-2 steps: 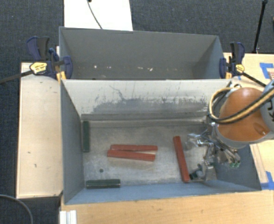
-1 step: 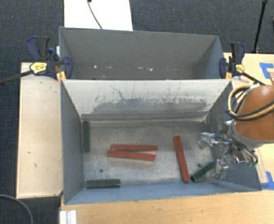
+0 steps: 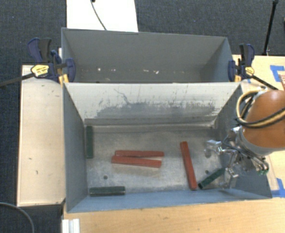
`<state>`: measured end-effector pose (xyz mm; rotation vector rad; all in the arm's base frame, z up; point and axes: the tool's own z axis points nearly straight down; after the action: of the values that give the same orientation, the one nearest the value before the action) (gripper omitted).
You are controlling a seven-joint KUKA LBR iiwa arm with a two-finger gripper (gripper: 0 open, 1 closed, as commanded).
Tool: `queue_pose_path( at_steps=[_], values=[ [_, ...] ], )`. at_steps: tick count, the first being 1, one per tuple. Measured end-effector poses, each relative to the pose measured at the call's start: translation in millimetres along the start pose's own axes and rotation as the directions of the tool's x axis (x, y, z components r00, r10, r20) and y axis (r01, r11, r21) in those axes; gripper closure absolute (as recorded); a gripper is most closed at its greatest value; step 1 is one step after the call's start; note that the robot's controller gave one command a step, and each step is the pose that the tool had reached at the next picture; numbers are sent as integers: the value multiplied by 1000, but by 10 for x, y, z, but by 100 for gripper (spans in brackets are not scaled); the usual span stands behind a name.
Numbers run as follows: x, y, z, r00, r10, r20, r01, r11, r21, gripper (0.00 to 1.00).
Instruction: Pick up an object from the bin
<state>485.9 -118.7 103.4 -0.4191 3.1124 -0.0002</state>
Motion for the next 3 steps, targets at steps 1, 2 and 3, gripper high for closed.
queue_pose_path(
  at_steps=[1,2,3],
  values=[
    [-9,-49,326,993,121,6,-121,993,0,0],
    [-23,-52,317,993,118,5,-118,993,1,0],
    [-20,-51,319,993,115,4,-115,993,1,100]
  ],
)
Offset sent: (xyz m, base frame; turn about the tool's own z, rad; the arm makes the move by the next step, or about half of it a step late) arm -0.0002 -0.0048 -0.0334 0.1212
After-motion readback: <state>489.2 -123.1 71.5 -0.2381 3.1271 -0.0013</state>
